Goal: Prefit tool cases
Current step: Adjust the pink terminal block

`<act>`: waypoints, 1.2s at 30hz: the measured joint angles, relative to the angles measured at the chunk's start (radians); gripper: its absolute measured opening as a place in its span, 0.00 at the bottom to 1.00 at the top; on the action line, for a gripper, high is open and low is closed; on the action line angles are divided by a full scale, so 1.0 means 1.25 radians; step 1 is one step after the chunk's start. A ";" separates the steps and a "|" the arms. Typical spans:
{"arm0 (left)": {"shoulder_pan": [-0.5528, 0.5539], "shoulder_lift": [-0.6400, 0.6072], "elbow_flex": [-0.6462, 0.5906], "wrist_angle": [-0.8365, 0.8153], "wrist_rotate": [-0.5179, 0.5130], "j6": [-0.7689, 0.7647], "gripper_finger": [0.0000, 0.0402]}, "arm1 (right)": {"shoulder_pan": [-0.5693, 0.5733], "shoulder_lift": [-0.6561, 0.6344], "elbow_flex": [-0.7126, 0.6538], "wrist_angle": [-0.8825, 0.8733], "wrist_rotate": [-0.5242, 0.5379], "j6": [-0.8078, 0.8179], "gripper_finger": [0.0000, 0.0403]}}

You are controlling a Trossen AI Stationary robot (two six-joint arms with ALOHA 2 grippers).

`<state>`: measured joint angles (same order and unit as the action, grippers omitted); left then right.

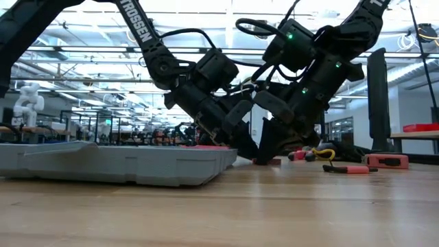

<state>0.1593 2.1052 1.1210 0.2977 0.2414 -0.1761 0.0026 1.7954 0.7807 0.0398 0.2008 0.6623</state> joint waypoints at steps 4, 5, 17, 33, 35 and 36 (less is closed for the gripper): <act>0.000 0.000 0.000 0.000 0.008 -0.001 0.00 | -0.009 0.000 0.000 -0.007 -0.015 -0.011 0.00; 0.000 0.000 0.000 0.000 0.008 -0.001 0.00 | -0.010 0.000 -0.001 0.001 -0.024 -0.022 0.00; -0.001 -0.005 0.000 -0.022 0.009 0.000 0.00 | 0.047 -0.040 -0.005 0.027 -0.075 -0.010 0.00; -0.002 -0.006 0.000 -0.024 0.007 -0.001 0.00 | 0.020 -0.023 -0.002 0.031 -0.034 0.003 0.00; 0.001 -0.006 0.000 -0.024 0.010 0.000 0.00 | 0.017 -0.023 -0.002 0.032 -0.048 0.019 0.00; 0.000 -0.006 0.000 -0.024 0.012 0.000 0.00 | 0.015 -0.023 -0.002 0.037 -0.063 0.008 0.00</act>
<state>0.1595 2.0975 1.1210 0.2682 0.2565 -0.1767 0.0217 1.7664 0.7784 0.0860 0.1219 0.6718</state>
